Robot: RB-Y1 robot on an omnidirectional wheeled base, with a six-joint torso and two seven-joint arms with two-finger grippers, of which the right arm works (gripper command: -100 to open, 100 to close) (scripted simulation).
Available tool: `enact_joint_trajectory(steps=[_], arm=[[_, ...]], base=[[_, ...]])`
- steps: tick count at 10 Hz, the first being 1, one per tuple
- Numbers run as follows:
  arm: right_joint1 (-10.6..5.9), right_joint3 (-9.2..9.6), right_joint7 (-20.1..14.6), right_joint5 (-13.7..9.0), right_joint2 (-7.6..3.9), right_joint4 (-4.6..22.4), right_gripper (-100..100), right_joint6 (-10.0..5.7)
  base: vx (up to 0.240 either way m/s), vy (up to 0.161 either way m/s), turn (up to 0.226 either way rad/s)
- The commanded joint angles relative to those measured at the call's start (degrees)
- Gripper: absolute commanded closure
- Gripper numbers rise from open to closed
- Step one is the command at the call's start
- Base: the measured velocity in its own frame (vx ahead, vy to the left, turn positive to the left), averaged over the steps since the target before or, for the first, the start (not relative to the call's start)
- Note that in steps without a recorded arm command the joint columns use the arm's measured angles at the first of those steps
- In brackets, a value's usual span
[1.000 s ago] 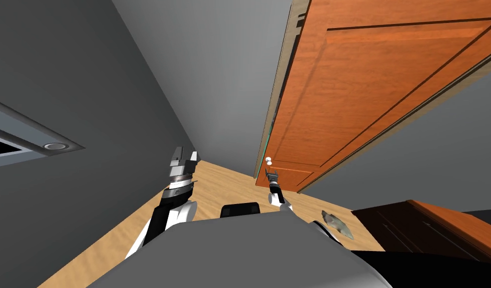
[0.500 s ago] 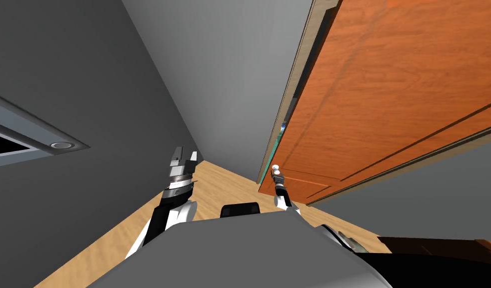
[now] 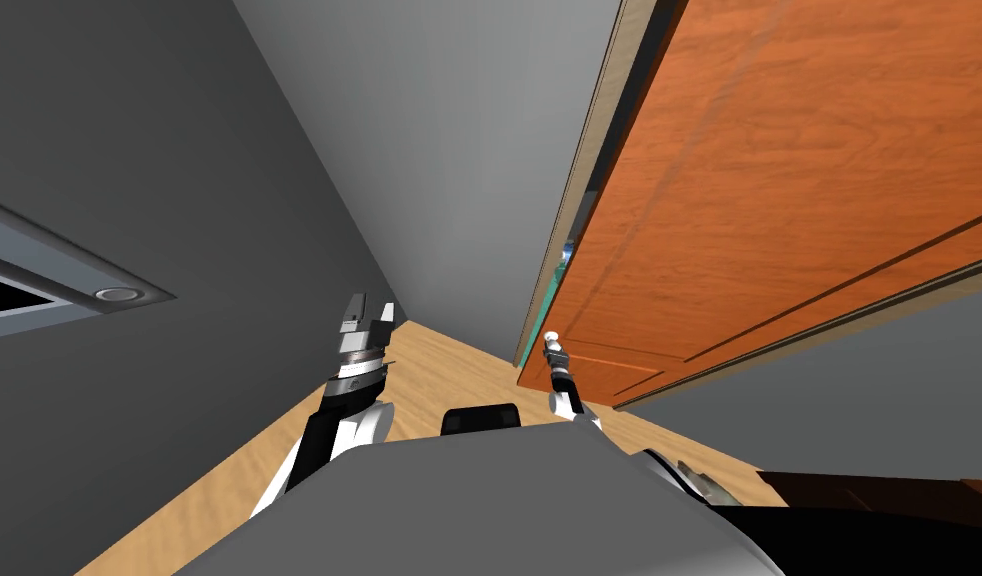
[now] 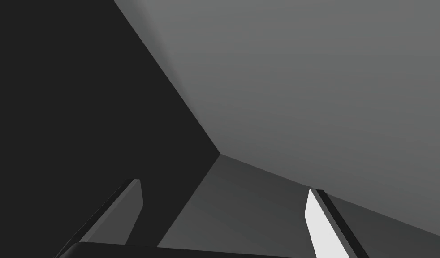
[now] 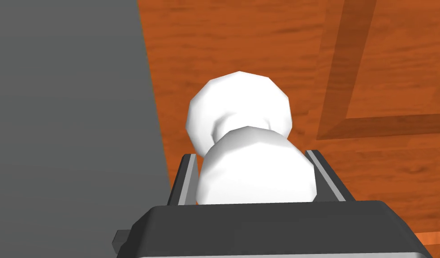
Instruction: Pull the door open
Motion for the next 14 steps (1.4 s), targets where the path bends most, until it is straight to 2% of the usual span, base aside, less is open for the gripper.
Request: enact_joint_trajectory(steps=[1, 2, 3, 12, 13, 14], arm=[[-0.07, 0.09, -0.02, 0.03, 0.15, -0.12, 100, -0.14], [-0.07, 0.09, -0.02, 0.03, 0.15, -0.12, 100, -0.14], [0.61, 1.13, -1.46, 0.43, -0.83, -0.18, 100, -0.39], [3.65, 7.78, -10.2, 3.11, -6.35, -1.7, 100, -3.2], [3.55, 7.21, -9.4, 2.83, -6.0, -1.66, 100, -2.62], [4.42, 8.69, -11.01, 3.49, -7.07, -1.89, 100, -3.67]], base=[[-0.013, 0.004, -0.005], [0.0, 0.0, 0.0], [-0.116, -0.025, 0.12], [-0.206, -0.042, 0.131], [-0.087, -0.014, 0.027], [-0.178, -0.039, 0.106]])
